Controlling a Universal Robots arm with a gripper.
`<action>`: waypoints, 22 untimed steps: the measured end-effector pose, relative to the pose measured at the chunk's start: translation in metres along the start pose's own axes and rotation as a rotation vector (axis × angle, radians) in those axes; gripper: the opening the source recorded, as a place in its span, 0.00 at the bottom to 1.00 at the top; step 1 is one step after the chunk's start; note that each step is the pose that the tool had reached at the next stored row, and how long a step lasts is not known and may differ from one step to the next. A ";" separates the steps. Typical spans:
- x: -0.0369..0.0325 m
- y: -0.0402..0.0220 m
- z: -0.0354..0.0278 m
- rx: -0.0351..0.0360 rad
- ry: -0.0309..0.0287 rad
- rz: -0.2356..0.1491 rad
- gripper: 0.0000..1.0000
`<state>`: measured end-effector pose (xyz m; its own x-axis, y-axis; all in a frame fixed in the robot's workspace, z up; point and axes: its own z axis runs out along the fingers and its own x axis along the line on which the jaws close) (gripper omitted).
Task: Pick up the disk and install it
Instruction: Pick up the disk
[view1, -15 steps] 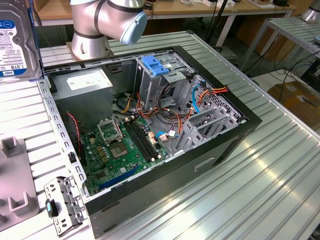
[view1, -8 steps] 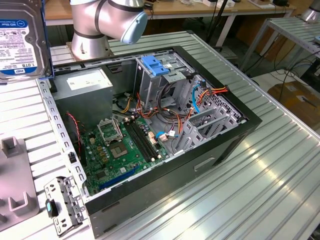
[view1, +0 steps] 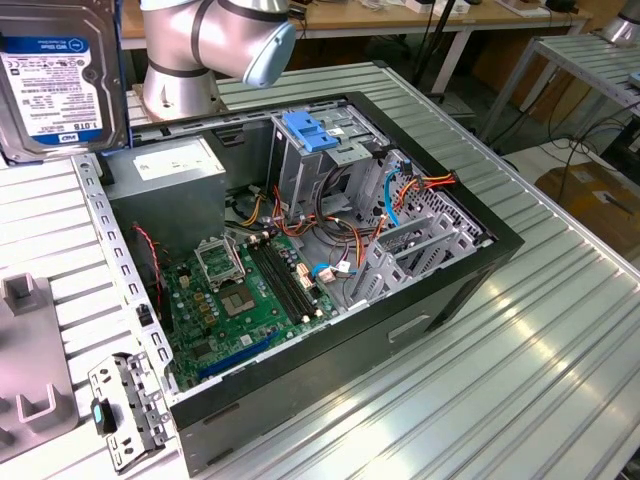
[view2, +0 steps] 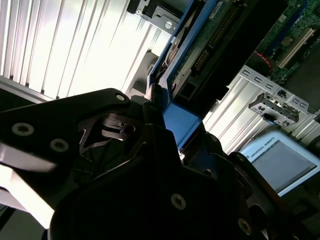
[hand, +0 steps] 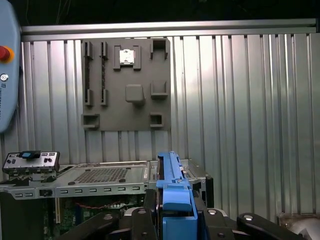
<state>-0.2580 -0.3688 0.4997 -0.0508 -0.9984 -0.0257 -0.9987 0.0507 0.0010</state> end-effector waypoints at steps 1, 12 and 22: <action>-0.0001 -0.0016 0.0000 -0.0001 0.0001 0.000 0.37; 0.0062 -0.0048 0.0002 -0.0001 0.0002 0.000 0.37; 0.0094 -0.0268 0.0003 -0.0001 0.0008 0.000 0.37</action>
<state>-0.2317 -0.3795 0.4991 -0.0508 -0.9984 -0.0248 -0.9987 0.0508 0.0011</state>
